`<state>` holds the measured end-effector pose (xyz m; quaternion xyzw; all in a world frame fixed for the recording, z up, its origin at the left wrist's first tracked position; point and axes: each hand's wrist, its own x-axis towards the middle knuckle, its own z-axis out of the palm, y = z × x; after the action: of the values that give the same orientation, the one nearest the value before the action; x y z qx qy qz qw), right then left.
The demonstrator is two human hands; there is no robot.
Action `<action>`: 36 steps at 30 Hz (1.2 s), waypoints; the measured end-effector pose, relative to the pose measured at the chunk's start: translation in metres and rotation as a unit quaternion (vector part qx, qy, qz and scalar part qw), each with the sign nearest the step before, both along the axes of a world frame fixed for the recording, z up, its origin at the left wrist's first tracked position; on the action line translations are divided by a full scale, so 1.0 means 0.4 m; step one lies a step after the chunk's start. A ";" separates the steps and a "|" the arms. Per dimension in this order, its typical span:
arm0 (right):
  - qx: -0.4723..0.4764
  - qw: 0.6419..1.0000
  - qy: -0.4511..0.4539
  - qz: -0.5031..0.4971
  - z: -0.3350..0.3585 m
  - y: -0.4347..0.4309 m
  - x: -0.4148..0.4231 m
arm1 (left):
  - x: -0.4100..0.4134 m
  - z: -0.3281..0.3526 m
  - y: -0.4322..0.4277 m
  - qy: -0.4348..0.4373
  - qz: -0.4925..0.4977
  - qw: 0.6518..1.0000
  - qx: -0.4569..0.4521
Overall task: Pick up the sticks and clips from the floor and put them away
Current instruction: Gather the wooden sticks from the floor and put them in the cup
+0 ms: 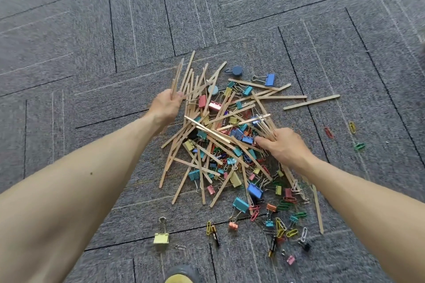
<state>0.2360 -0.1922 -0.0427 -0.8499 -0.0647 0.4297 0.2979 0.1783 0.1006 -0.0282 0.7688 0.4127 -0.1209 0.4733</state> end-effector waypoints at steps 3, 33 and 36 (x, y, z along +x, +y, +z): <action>-0.009 0.998 0.033 -0.044 -0.013 -0.013 0.023 | 0.022 -0.017 -0.002 0.024 -0.051 0.997 0.049; -0.024 0.987 0.117 -0.106 -0.010 0.003 0.068 | 0.197 0.012 0.011 0.137 -0.138 0.977 0.089; -0.017 0.987 0.123 -0.104 -0.008 0.004 0.069 | 0.206 0.008 0.013 0.124 -0.115 0.982 0.089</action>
<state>0.2637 -0.1905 -0.0460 -0.7976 0.0689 0.4986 0.3323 0.2606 0.1059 -0.0251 0.8293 0.3861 -0.2319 0.3308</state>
